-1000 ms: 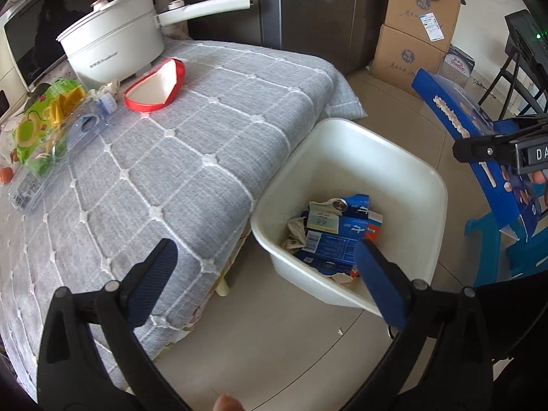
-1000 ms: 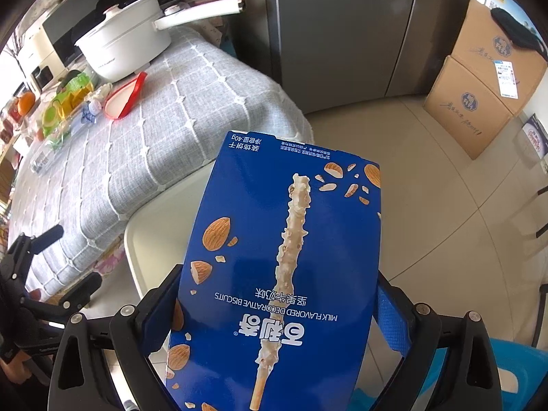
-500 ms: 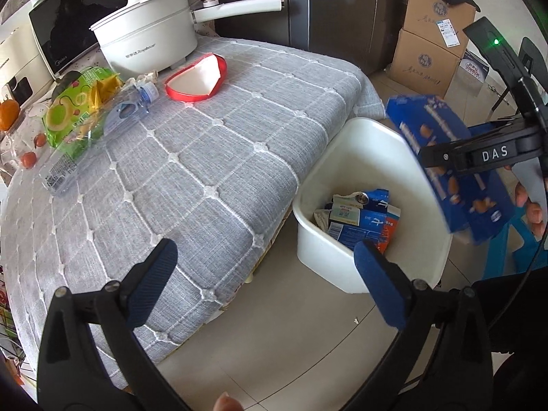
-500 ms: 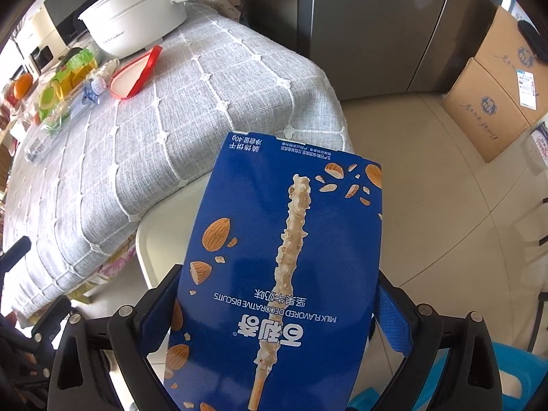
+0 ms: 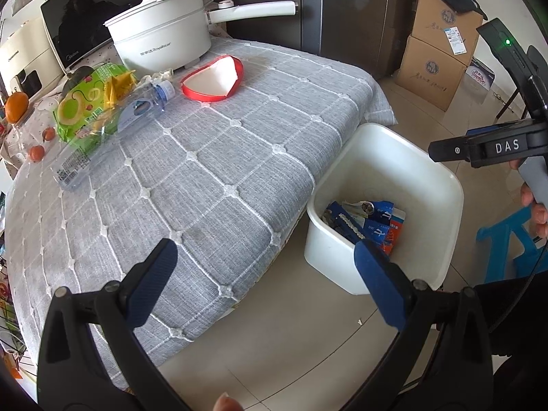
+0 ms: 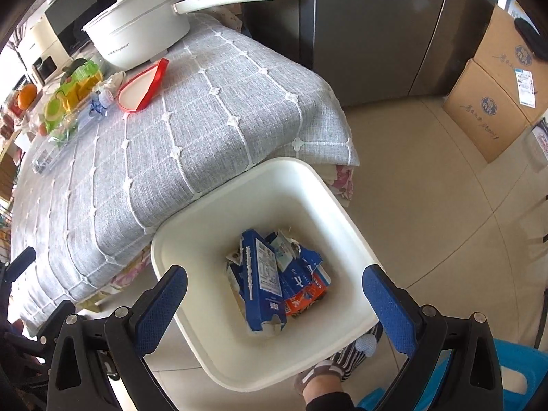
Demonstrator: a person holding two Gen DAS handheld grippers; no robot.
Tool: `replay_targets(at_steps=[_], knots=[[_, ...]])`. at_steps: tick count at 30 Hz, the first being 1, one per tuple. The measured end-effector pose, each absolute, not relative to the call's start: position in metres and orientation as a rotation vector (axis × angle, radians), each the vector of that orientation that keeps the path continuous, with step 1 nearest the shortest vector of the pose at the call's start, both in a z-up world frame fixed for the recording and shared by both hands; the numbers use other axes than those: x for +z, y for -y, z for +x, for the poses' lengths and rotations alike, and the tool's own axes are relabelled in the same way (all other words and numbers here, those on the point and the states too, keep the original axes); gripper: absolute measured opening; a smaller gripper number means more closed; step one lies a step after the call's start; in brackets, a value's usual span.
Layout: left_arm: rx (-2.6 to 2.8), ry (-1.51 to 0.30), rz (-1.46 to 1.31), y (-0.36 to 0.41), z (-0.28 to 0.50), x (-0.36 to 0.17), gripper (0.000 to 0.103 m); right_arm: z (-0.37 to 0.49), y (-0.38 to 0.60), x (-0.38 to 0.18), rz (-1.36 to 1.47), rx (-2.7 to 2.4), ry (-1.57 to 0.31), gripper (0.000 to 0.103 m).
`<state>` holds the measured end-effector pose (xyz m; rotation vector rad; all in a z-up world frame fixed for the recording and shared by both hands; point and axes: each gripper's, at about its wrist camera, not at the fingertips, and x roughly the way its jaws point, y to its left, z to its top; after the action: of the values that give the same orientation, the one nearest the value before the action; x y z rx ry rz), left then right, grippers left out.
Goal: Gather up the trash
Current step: 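Grasp the clear plastic bottle with the left gripper while the right approaches the red-rimmed tray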
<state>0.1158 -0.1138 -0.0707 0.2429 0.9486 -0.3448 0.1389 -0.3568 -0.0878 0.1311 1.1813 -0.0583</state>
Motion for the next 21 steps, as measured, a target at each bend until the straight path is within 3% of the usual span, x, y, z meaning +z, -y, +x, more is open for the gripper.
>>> replay_targets(at_steps=[13, 21], knots=[[-0.246, -0.94, 0.138, 0.063, 0.144, -0.057, 0.102, 0.152, 0.328, -0.068, 0.113, -0.023, -1.138, 0.103], [-0.244, -0.941, 0.287, 0.01, 0.209, -0.051, 0.102, 0.182, 0.292, -0.058, 0.115, 0.034, -1.106, 0.103]])
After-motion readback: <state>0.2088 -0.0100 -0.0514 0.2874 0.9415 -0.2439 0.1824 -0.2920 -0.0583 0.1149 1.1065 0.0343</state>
